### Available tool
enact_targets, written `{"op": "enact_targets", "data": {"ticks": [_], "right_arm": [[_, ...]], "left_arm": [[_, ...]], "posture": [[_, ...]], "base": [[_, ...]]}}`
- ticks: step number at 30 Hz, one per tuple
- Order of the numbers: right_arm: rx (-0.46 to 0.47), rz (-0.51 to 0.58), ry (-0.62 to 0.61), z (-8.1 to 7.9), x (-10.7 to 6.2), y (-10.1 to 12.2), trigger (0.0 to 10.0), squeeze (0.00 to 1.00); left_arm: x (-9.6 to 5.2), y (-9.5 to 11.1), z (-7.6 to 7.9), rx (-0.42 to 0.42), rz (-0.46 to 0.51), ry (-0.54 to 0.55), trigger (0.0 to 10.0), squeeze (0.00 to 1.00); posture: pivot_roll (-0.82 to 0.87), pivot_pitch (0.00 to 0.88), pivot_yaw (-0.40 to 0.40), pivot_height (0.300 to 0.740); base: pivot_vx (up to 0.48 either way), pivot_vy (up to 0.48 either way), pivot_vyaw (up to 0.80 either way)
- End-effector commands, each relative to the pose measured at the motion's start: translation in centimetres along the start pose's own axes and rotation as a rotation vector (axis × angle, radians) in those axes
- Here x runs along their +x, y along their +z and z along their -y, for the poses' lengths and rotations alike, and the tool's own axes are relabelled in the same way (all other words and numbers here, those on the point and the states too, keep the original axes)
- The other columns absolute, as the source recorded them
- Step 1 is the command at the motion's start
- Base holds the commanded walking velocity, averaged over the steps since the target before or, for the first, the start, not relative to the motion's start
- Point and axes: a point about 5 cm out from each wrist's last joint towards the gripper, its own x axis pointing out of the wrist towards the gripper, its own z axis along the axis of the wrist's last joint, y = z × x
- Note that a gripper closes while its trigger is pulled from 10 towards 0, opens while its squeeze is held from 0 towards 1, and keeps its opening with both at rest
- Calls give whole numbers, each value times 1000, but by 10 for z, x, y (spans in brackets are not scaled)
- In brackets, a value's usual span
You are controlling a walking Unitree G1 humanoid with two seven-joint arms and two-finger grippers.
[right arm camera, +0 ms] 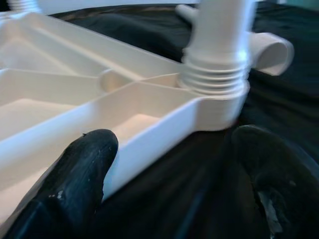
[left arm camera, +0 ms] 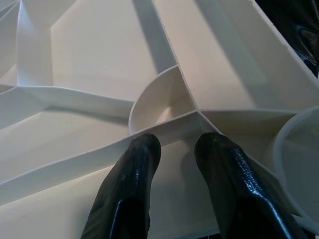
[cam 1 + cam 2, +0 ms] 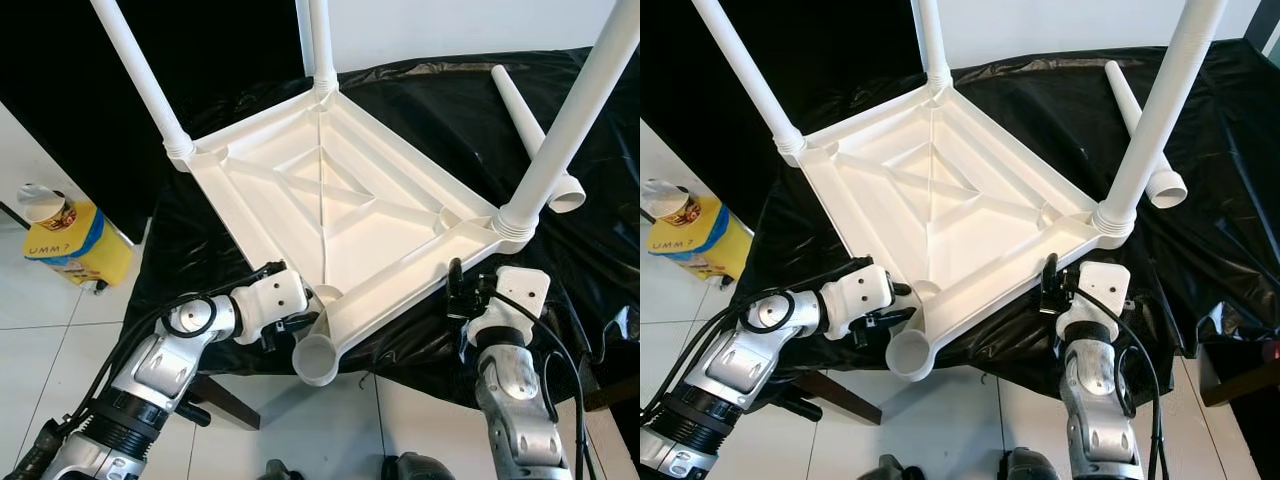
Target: Building children table
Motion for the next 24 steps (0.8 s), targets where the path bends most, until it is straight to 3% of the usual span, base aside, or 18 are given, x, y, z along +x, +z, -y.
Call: {"op": "enact_targets", "data": {"ticks": [1, 6, 10, 24], "right_arm": [[-19, -35, -52, 5, -4, -7, 10000, 0], [-42, -55, -158, 16, -6, -12, 10000, 0], [-25, -76, -141, 15, -5, -15, 10000, 0], [19, -121, 75, -11, 20, -25, 10000, 0]], "left_arm": [[3, -7, 13, -20, -29, -109, 10000, 0], [1, -8, 9, -16, -38, -95, 10000, 0], [0, -8, 9, -16, -41, -91, 10000, 0], [5, 0, 14, -25, -23, -86, 10000, 0]], "posture": [[-97, 117, 70, 740], [-93, 115, 69, 740], [-94, 115, 71, 740], [-76, 109, 63, 740]], "base": [[0, 0, 0], [0, 0, 0], [0, 0, 0], [0, 0, 0]]}}
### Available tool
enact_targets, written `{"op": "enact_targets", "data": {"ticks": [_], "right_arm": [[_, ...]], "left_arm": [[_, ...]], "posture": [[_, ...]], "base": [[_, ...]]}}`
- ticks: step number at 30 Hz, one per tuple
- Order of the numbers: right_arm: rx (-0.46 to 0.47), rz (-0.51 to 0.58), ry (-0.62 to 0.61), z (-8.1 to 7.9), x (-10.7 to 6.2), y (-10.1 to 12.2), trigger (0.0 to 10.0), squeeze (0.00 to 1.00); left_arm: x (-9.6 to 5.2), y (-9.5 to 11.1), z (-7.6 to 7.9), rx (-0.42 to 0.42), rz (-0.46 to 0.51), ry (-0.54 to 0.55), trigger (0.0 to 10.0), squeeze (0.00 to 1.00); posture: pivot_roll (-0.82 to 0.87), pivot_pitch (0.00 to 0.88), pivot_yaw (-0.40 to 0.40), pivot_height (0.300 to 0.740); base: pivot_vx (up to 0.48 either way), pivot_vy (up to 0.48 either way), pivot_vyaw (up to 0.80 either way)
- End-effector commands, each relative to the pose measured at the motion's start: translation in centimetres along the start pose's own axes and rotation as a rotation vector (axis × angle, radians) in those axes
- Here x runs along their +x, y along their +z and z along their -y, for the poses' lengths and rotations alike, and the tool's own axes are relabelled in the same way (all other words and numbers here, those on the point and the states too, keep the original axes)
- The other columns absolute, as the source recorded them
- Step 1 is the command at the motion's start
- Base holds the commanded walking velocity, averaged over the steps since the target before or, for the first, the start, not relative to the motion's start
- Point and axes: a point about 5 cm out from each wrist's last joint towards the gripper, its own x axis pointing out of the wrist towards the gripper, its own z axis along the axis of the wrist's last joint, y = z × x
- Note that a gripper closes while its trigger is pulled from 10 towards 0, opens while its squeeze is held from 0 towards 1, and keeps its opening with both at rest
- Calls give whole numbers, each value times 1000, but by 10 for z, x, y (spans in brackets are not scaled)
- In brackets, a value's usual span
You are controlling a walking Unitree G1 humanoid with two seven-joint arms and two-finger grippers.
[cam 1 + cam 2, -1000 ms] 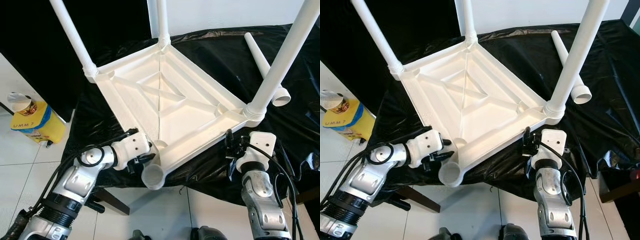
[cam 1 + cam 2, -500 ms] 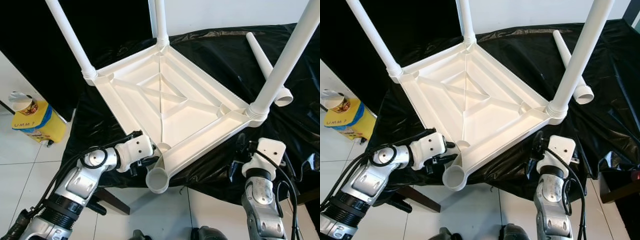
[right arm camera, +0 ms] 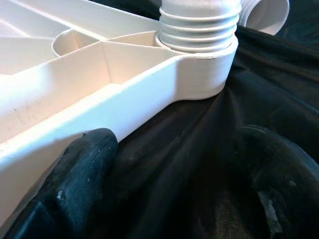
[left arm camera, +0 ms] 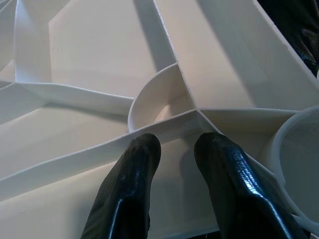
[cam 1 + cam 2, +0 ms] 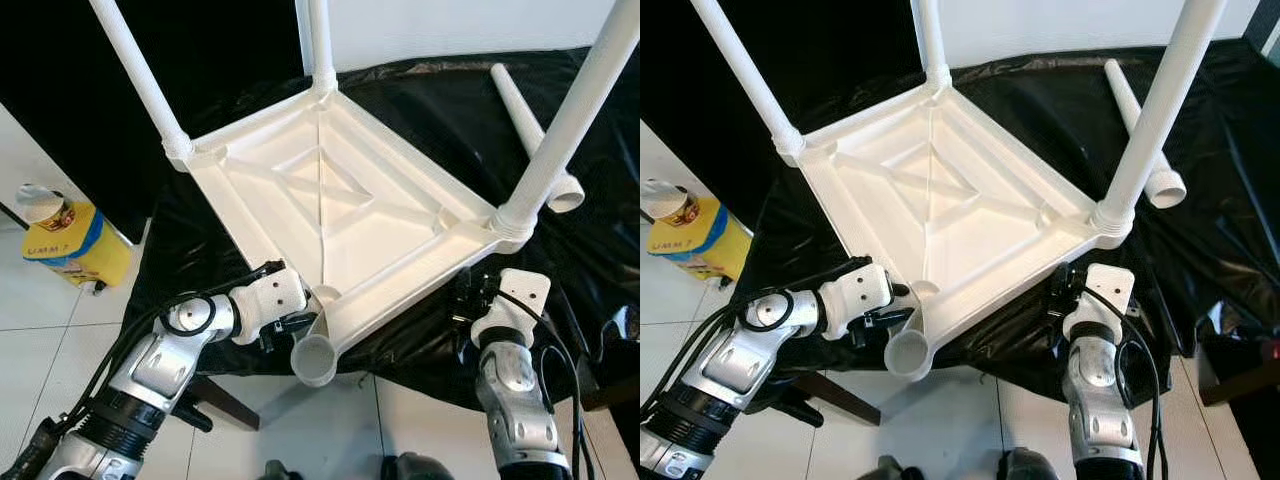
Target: Building children table
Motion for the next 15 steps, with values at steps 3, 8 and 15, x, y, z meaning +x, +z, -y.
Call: {"op": "enact_targets", "data": {"ticks": [3, 8, 15], "right_arm": [[-30, 13, 121, -15, 21, 0, 10000, 0], [-42, 24, 158, -18, 34, 3, 10000, 0], [-48, 47, 226, -28, 58, 12, 10000, 0]], "left_arm": [[20, 11, 23, -49, 48, -70, 10000, 0], [33, 22, 29, -64, 82, -59, 10000, 0], [60, 51, 39, -77, 161, -54, 10000, 0]], "posture": [[-60, 104, 51, 740], [-41, 100, 38, 740], [-23, 96, 23, 740]], "base": [[0, 0, 0], [0, 0, 0], [0, 0, 0]]}}
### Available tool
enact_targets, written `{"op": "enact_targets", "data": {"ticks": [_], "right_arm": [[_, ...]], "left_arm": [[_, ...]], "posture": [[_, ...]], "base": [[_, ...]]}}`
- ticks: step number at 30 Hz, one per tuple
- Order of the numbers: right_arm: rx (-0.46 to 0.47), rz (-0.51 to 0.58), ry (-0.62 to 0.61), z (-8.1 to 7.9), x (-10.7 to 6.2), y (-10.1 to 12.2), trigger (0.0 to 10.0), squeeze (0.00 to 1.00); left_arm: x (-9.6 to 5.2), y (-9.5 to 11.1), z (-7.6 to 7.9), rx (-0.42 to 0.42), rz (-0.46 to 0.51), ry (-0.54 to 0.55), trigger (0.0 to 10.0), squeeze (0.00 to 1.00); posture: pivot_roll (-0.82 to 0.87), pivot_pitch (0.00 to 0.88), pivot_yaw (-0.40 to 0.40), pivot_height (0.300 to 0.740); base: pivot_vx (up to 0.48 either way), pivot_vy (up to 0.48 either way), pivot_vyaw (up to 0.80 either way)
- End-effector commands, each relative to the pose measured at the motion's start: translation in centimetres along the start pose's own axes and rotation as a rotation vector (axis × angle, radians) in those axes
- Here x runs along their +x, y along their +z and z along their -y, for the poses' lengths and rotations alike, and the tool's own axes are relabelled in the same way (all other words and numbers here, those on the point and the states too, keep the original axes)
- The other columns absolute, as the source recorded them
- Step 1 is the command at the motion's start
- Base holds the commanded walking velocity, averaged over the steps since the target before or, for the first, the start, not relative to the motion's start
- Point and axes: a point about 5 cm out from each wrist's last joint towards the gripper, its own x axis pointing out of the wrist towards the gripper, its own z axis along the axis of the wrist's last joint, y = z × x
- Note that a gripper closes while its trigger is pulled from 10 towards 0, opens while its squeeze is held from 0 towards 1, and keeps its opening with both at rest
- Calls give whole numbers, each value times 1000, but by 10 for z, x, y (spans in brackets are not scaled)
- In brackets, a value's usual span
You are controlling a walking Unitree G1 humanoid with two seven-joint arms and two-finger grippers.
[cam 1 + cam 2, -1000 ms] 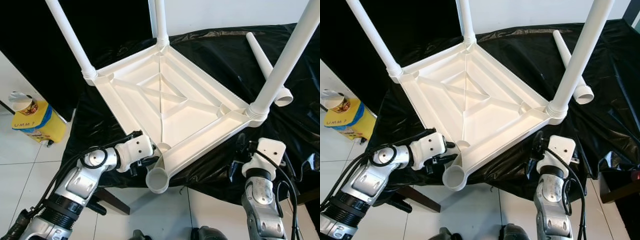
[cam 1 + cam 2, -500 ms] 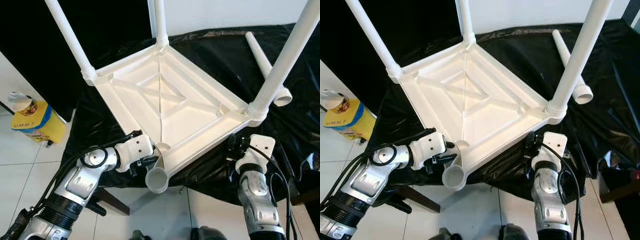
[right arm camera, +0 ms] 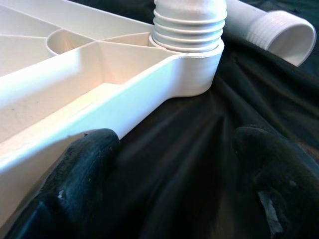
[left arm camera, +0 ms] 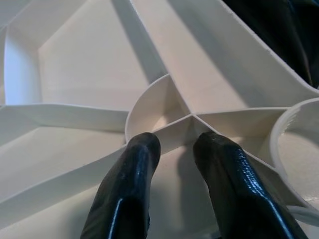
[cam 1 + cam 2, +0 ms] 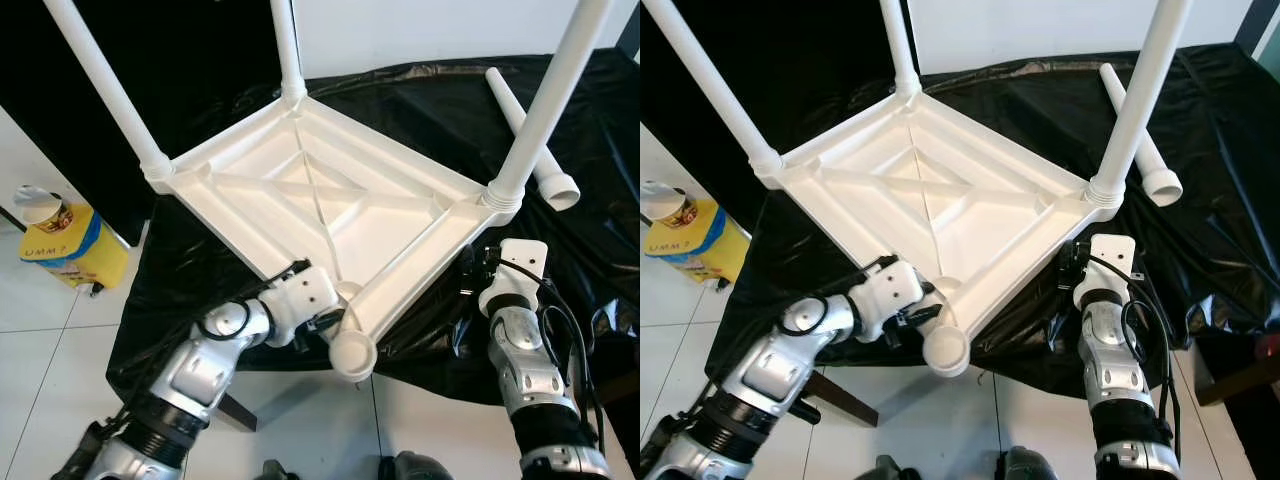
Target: Building children table
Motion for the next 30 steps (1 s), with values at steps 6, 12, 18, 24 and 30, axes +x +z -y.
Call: {"op": "enact_targets", "data": {"ticks": [6, 12, 18, 24, 30], "right_arm": [[19, 36, 156, -33, 14, 11, 10000, 0], [22, 33, 139, -33, 23, 9, 10000, 0], [75, 94, 78, -17, 21, 13, 10000, 0], [142, 168, -19, 7, 18, 18, 10000, 0], [201, 192, -105, 28, 21, 20, 10000, 0]], "left_arm": [[38, 30, 27, 18, 88, -105, 10000, 0], [55, 51, 24, 48, 128, -32, 10000, 0], [43, 51, 3, 49, 142, 53, 10000, 0], [21, 61, -23, 15, 247, 122, 10000, 0], [-3, 82, -49, -102, 420, 195, 10000, 0]], "posture": [[-16, 94, 20, 740], [-22, 98, 28, 740], [-32, 107, 39, 740], [-38, 120, 62, 740], [-38, 132, 82, 740]], "base": [[0, 0, 0], [0, 0, 0], [0, 0, 0], [0, 0, 0], [0, 0, 0]]}}
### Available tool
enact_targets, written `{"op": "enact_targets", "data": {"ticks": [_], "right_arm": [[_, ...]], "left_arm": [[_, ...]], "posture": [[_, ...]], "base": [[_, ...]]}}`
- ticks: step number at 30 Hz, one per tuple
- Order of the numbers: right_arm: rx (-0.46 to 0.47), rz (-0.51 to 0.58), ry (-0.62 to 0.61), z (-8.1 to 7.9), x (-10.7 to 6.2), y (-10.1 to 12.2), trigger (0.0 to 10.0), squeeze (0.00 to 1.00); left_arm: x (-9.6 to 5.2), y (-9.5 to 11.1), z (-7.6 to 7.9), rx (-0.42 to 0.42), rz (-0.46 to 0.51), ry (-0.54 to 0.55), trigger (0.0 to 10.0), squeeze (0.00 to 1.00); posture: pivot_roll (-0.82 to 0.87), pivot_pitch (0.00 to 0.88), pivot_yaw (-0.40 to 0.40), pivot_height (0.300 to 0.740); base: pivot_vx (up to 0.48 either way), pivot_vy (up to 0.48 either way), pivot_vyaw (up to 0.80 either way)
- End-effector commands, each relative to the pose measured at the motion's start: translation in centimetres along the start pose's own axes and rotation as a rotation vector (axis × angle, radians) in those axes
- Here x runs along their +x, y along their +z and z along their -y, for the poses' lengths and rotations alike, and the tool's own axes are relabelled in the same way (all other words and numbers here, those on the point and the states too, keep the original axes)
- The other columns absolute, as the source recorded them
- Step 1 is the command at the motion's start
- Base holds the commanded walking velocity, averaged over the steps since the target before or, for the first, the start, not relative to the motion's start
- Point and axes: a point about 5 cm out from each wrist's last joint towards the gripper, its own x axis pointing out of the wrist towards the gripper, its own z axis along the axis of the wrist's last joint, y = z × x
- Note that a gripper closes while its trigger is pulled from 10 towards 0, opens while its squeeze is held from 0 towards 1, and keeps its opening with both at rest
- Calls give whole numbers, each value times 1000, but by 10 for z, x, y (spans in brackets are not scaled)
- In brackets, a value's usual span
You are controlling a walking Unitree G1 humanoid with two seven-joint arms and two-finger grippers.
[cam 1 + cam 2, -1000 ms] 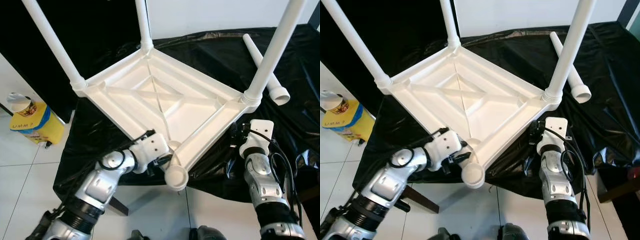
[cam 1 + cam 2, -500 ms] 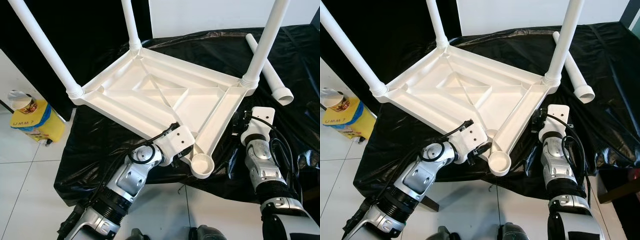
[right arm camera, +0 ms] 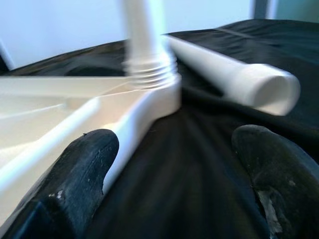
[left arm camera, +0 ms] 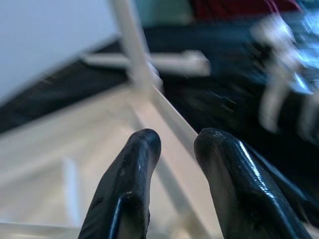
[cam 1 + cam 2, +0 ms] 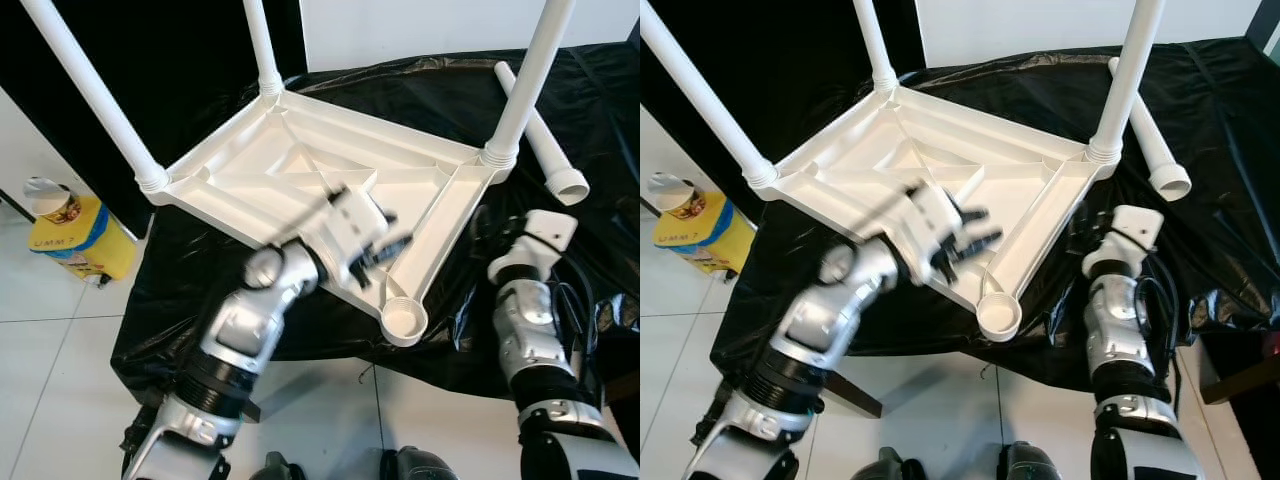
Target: Building children table
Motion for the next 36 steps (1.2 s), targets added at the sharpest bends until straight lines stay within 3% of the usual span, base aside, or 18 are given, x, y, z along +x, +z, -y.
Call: {"op": "enact_targets", "data": {"ticks": [1, 2, 4, 6, 7, 12, 19, 32, 33, 34, 36], "right_arm": [[27, -7, -31, 5, 0, -3, 10000, 0], [34, 2, -64, 11, 3, 0, 10000, 0], [34, 2, -64, 11, 3, 0, 10000, 0], [31, 28, -116, 20, 10, 8, 10000, 0], [31, 28, -116, 20, 10, 8, 10000, 0], [19, 79, -156, 29, 27, 29, 10000, 0], [-7, 143, -114, 30, 46, 55, 10000, 0], [47, 134, 16, 23, 69, 77, 10000, 0], [58, 127, 32, 21, 71, 77, 9137, 0], [58, 127, 32, 21, 71, 77, 9137, 0], [82, 113, 76, 16, 76, 81, 7333, 0]], "left_arm": [[-3, 5, -4, -59, 29, 7, 10000, 0], [-4, 16, -10, -88, 82, 18, 10000, 0], [-4, 16, -10, -88, 82, 18, 10000, 0], [-5, 36, -10, -117, 172, -1, 10000, 0], [-5, 36, -10, -117, 172, -1, 10000, 0], [0, 55, 6, -172, 263, -120, 10000, 0], [10, 59, 18, -237, 290, -210, 10000, 0], [10, 63, 23, -283, 296, -209, 10000, 0], [10, 64, 23, -287, 294, -205, 10000, 0], [10, 64, 23, -287, 294, -205, 10000, 0], [9, 64, 23, -291, 293, -198, 10000, 0]], "posture": [[-32, 140, 84, 740], [-29, 148, 90, 740], [-29, 148, 90, 740], [-35, 173, 102, 740], [-35, 173, 102, 740], [-94, 233, 129, 740], [-145, 292, 144, 740], [-129, 319, 138, 740], [-125, 319, 137, 740], [-125, 319, 137, 740], [-119, 322, 132, 740]], "base": [[0, 0, 0], [0, 0, 0], [0, 0, 0], [0, 0, 0], [0, 0, 0], [0, 0, 0], [0, 0, 0], [0, 0, 0], [0, 0, 0], [0, 0, 0], [0, 0, 0]]}}
